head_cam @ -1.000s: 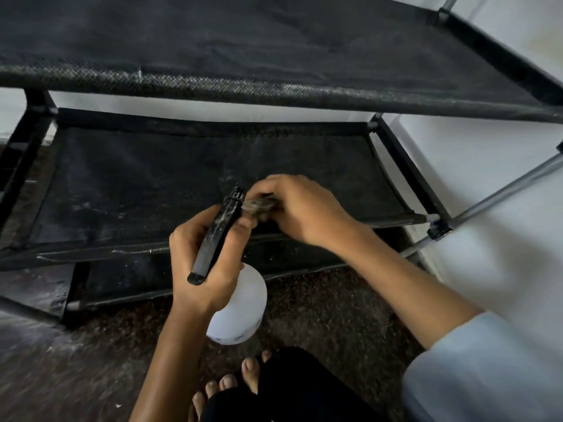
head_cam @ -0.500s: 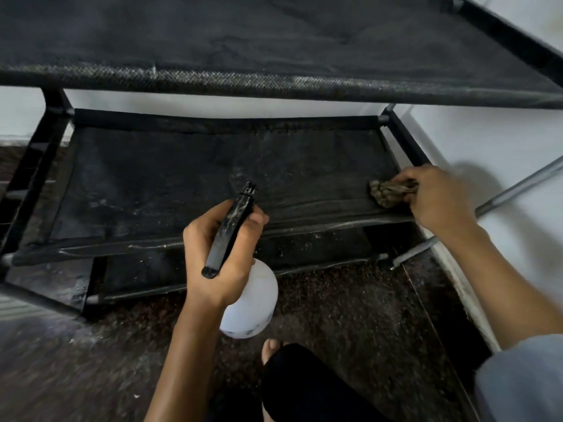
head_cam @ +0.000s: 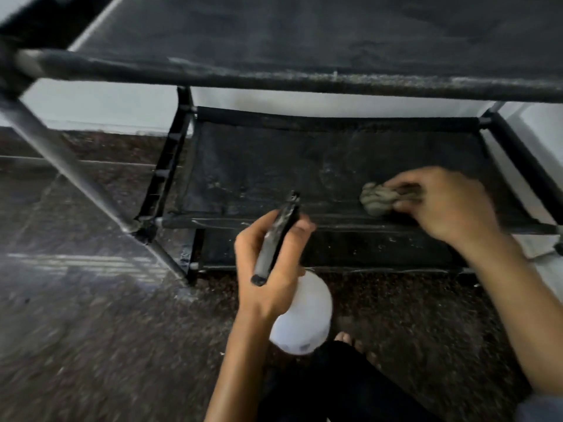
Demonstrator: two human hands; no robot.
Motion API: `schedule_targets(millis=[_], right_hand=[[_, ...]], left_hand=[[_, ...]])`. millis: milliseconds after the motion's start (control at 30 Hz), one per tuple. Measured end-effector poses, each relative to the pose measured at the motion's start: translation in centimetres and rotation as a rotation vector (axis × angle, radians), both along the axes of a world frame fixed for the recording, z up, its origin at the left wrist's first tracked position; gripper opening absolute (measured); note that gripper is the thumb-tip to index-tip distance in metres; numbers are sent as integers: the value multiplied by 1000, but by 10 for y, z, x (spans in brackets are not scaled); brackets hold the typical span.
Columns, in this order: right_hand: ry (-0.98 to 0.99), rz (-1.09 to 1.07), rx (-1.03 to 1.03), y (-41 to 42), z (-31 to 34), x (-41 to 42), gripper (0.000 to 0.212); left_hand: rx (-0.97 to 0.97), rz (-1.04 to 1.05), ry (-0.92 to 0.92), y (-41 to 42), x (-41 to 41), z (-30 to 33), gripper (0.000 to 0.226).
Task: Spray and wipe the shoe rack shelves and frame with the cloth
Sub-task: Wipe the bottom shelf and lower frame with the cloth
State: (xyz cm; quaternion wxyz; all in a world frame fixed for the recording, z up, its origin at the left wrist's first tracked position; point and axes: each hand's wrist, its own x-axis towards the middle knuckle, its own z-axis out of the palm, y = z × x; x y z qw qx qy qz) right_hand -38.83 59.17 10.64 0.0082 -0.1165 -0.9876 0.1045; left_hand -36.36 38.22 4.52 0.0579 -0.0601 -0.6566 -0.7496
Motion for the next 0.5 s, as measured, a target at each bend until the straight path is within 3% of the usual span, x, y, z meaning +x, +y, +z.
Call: schedule_targets(millis=[300, 433, 500], right_hand=[[125, 448, -109, -170, -17, -45, 29], [158, 492, -279, -204, -25, -51, 30], [305, 448, -405, -202, -27, -43, 33]], left_hand=[[-187, 270, -74, -114, 36, -19, 34], [-138, 354, -174, -144, 43, -33, 19], [-102, 315, -210, -150, 49, -36, 19]])
